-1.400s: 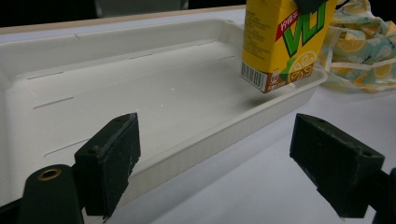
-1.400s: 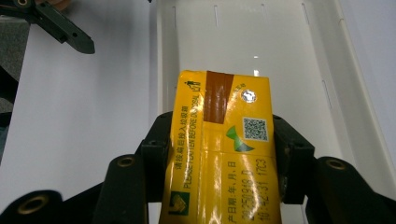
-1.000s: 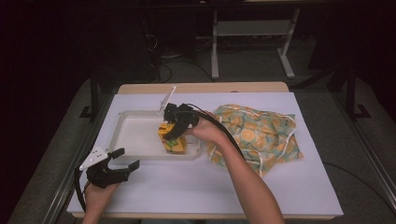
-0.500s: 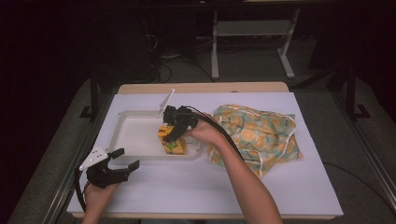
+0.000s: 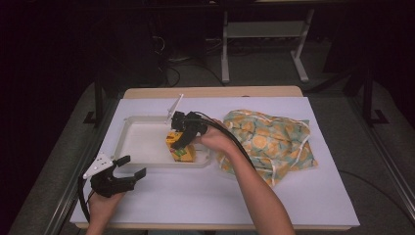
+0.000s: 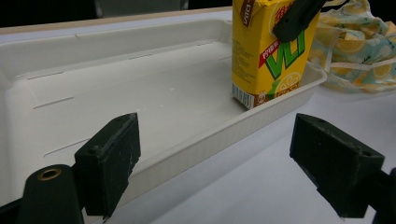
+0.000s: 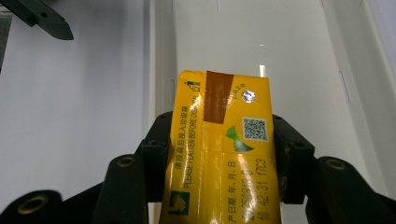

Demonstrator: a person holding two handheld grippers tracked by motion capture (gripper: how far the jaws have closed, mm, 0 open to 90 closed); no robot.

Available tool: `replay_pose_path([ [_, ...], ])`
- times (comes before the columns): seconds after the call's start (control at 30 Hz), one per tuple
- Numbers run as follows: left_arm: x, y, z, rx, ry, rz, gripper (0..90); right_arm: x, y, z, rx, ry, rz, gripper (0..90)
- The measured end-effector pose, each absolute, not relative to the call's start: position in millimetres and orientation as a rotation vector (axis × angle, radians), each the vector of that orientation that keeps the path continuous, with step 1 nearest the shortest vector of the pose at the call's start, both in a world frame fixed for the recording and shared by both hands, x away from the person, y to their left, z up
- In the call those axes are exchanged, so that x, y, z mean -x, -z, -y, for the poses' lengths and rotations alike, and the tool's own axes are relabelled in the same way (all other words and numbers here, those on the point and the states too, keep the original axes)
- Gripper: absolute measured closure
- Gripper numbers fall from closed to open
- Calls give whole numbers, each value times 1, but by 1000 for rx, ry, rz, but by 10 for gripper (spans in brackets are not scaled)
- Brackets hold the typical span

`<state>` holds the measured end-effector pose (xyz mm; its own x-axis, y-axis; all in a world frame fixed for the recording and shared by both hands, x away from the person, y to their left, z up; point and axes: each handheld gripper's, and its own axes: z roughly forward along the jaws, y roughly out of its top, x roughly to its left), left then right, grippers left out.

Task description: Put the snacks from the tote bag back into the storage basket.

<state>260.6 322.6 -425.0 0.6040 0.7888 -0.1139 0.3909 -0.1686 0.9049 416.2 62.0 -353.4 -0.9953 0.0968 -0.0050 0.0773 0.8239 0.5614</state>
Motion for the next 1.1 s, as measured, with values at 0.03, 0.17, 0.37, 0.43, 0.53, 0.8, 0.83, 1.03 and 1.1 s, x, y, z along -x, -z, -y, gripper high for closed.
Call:
replay_pose_path([
  [0.03, -261, 425, -322, -1779, -473, -965, 158, -416, 354, -62, -146, -909, -2970, 491],
  [0.17, -260, 425, -323, -1781, -469, -967, 158, -417, 356, -62, -146, -905, -2971, 490],
  [0.37, -260, 425, -322, -1778, -465, -972, 158, -417, 358, -61, -153, -922, -2970, 490],
  [0.43, -260, 425, -322, -1780, -466, -971, 158, -417, 358, -60, -140, -921, -2967, 489],
  [0.53, -260, 425, -322, -1779, -465, -970, 158, -417, 358, -60, -134, -912, -2967, 489],
  [0.8, -260, 425, -323, -1779, -467, -969, 158, -416, 359, -58, -125, -914, -2966, 488],
  [0.83, -260, 425, -322, -1777, -465, -971, 158, -416, 359, -57, -125, -915, -2966, 488],
  [1.03, -260, 425, -322, -1781, -466, -969, 158, -416, 360, -55, -122, -923, -2962, 487],
  [1.1, -260, 425, -322, -1779, -466, -969, 158, -415, 360, -54, -132, -917, -2965, 487],
])
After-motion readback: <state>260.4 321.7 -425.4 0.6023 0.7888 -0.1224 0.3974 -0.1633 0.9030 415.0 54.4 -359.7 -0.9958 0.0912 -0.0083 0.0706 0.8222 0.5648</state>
